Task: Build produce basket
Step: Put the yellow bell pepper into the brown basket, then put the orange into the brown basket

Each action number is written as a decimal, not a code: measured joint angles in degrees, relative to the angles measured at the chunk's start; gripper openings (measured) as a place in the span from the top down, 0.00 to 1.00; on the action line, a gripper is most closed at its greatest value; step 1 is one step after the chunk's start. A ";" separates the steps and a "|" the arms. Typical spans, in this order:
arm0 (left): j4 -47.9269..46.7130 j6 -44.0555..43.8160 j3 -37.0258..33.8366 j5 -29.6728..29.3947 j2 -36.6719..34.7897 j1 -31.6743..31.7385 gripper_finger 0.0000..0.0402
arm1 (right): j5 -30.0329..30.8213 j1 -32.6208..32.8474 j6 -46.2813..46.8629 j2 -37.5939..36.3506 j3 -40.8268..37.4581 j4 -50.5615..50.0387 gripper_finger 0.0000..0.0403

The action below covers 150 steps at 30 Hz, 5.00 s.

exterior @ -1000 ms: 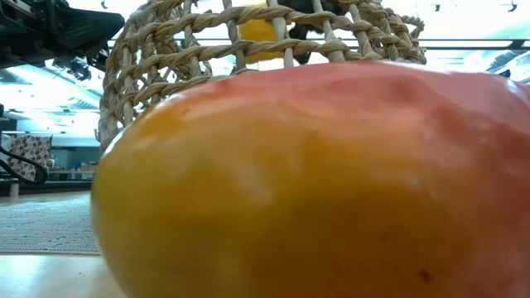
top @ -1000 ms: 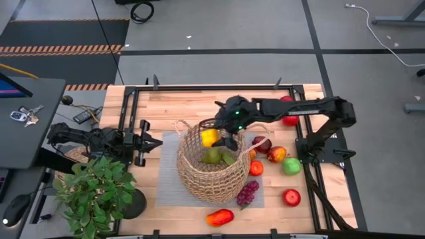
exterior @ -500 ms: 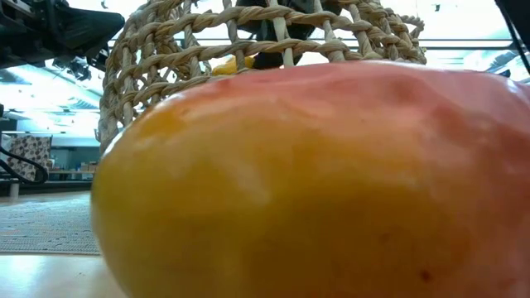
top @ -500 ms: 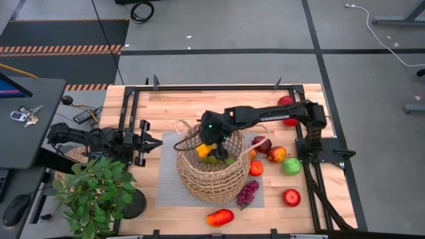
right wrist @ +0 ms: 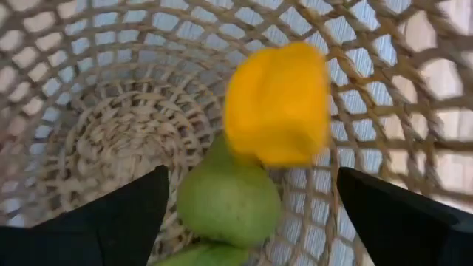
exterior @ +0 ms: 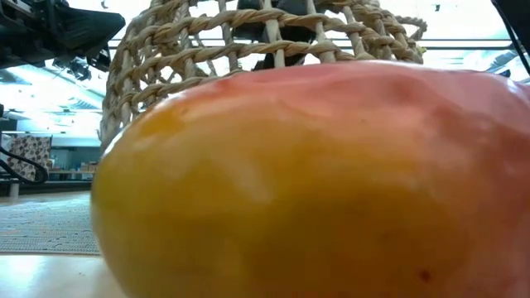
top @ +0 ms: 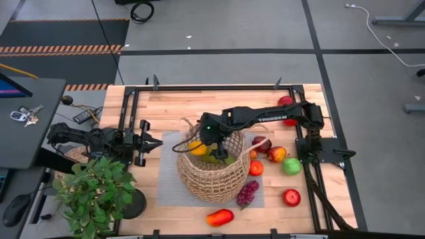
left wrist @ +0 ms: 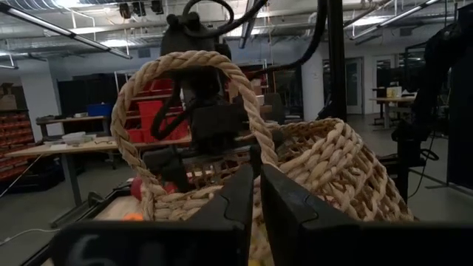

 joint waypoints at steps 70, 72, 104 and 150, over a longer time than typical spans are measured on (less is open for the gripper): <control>-0.08 0.00 0.00 -0.02 0.00 0.00 0.91 | 9.90 -30.20 4.08 -1.69 -22.63 -0.38 0.04; -0.08 0.00 0.00 0.00 0.00 0.00 0.91 | 10.29 -30.22 4.09 -1.69 -22.63 -0.90 0.08; -0.06 0.00 0.00 0.00 -0.01 0.00 0.91 | 3.57 -28.32 12.87 -41.04 -22.56 13.13 0.21; -0.06 0.00 0.00 0.00 -0.02 0.00 0.93 | 28.32 1.70 -21.45 -42.65 -22.52 28.72 0.18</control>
